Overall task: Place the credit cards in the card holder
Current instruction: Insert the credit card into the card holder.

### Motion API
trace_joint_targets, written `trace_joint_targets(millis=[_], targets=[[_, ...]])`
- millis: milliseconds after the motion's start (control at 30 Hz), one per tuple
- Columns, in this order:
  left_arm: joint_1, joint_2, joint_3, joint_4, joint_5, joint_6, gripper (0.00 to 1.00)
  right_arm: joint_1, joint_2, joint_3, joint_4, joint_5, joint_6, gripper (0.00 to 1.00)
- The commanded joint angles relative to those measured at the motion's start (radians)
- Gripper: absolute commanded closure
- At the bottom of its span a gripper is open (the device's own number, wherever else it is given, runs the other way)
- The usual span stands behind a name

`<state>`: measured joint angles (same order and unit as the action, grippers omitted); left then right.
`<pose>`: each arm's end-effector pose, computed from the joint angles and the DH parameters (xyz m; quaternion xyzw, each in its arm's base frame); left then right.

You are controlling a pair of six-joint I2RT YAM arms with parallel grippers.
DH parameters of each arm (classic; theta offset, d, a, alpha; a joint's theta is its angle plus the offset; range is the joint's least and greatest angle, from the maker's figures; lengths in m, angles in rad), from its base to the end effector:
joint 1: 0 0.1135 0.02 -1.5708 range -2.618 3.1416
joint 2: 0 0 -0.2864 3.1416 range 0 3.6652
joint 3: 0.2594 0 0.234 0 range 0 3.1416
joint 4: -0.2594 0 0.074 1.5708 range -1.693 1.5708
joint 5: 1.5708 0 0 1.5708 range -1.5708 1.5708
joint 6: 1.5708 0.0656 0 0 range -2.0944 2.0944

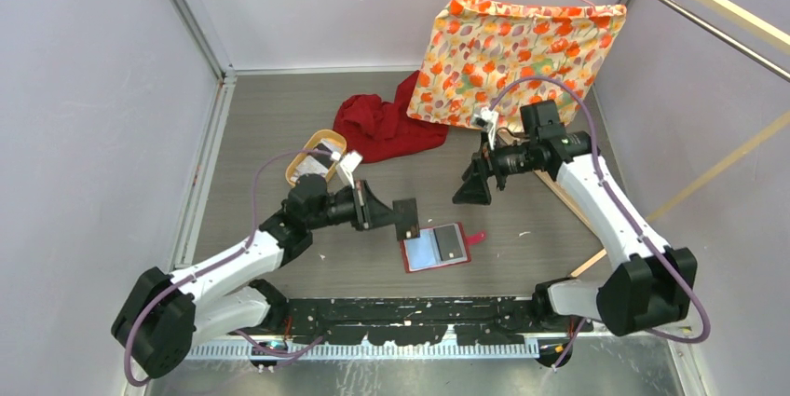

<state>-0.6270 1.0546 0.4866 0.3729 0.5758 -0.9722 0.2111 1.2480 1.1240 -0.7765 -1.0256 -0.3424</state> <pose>0.1638 -0.1628 0.2665 0.0504 0.7608 -0.5894 0.2670 0.2113 0.1026 0.3320 -0.3801 0.7475 0.4435 0.3164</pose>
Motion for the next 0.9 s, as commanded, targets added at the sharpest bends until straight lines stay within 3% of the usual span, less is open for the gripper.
trace_joint_targets(millis=[0,200,533,700,867], targets=[[-0.066,-0.047,-0.073,-0.013,-0.075,0.036,0.99,0.001,0.073,-0.023,-0.236,0.057,-0.288,0.00],[-0.138,0.023,-0.123,0.253,-0.131,0.021,0.99,0.003,0.174,-0.071,-0.163,-0.173,-0.114,0.07],[-0.190,0.236,-0.130,0.711,-0.291,-0.086,1.00,0.042,0.096,-0.237,0.389,-0.187,0.412,0.15],[-0.216,0.344,-0.104,0.897,-0.331,-0.152,1.00,0.044,0.103,-0.245,0.493,-0.189,0.540,0.26],[-0.240,0.421,-0.062,0.949,-0.295,-0.187,1.00,0.044,0.111,-0.230,0.592,-0.202,0.671,0.40]])
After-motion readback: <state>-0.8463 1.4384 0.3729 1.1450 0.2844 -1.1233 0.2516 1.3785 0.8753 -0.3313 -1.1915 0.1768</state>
